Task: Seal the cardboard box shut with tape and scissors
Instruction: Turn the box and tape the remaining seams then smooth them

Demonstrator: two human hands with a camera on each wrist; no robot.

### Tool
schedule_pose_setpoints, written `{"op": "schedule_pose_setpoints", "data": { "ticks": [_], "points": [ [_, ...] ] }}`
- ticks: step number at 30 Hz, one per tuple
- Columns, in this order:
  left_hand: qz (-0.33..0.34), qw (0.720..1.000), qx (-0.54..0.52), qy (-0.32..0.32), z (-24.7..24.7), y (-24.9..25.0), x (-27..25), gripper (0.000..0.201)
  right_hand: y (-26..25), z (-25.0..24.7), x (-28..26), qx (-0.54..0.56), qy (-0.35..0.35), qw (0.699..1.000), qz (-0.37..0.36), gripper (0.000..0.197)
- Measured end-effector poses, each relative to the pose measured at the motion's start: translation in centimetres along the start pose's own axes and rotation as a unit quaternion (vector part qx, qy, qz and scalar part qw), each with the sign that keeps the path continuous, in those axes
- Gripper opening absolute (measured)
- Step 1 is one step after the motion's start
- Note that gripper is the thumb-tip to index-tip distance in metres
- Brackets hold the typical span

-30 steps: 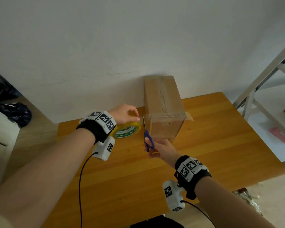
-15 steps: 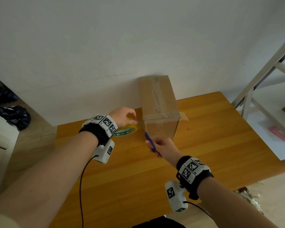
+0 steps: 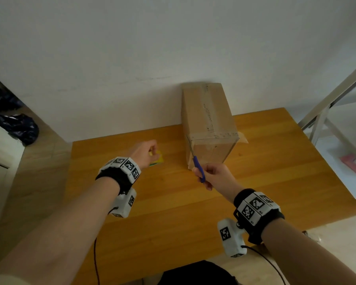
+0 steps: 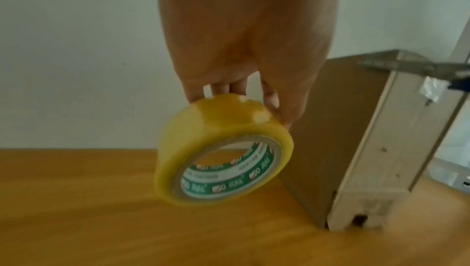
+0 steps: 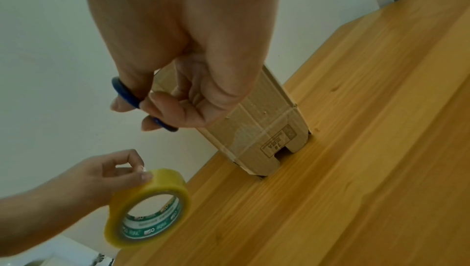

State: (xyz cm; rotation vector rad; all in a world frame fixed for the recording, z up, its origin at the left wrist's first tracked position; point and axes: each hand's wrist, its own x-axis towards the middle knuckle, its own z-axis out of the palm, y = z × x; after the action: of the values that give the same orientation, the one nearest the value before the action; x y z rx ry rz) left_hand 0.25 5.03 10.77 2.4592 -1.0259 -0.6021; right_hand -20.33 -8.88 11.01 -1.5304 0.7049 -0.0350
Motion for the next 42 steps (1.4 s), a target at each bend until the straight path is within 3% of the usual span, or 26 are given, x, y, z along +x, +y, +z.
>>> {"op": "schedule_pose_setpoints", "data": {
  "ticks": [3, 6, 9, 15, 20, 22, 25, 28, 30, 34, 42],
  "points": [
    [-0.002, 1.000, -0.024, -0.002, 2.8, -1.2, -0.6, 0.018, 0.2, 0.0, 0.1, -0.014, 0.003, 1.000, -0.004, 0.020],
    [-0.002, 0.999, 0.047, 0.002, 4.5, -1.8, -1.0, 0.010, 0.3, -0.1, 0.2, -0.013, -0.005, 1.000, 0.000, 0.020],
    [0.008, 0.996, 0.083, -0.018, 5.8, -1.7, -2.0, 0.043, 0.3, -0.1, 0.3, -0.015, -0.007, 1.000, 0.004, 0.024],
    [0.043, 0.980, 0.154, -0.117, 8.4, -2.5, -2.7, 0.024, 0.3, -0.3, 0.3, -0.002, -0.020, 1.000, 0.012, 0.027],
    [0.039, 0.980, 0.119, -0.153, 9.7, -2.9, -2.7, 0.031, 0.1, -0.6, 0.3, 0.002, -0.024, 1.000, 0.014, 0.033],
    [0.029, 0.988, 0.074, -0.132, 8.9, -2.3, -2.1, 0.040, 0.1, -0.8, 0.3, -0.001, -0.026, 1.000, 0.016, 0.032],
    [0.021, 0.999, 0.009, -0.039, 6.5, -0.8, -0.6, 0.046, -0.1, -1.0, 0.2, -0.008, -0.027, 0.999, 0.017, 0.034],
    [0.079, 0.995, -0.042, 0.044, 3.3, 1.7, 0.5, 0.065, -0.2, -1.3, 0.1, -0.009, -0.032, 0.999, 0.020, 0.030],
    [0.137, 0.988, -0.025, 0.066, 1.4, 3.6, 1.0, 0.084, -0.4, -1.5, 0.1, -0.014, -0.034, 0.999, 0.024, 0.028],
    [0.204, 0.977, 0.059, 0.020, -0.6, 5.7, 2.0, 0.092, -0.8, -2.0, 0.0, -0.038, -0.054, 0.998, 0.014, 0.024],
    [0.198, 0.974, 0.101, -0.047, -2.2, 6.4, 2.9, 0.094, -2.0, -2.1, 0.5, -0.072, -0.104, 0.992, 0.011, 0.029]
  ]
}}
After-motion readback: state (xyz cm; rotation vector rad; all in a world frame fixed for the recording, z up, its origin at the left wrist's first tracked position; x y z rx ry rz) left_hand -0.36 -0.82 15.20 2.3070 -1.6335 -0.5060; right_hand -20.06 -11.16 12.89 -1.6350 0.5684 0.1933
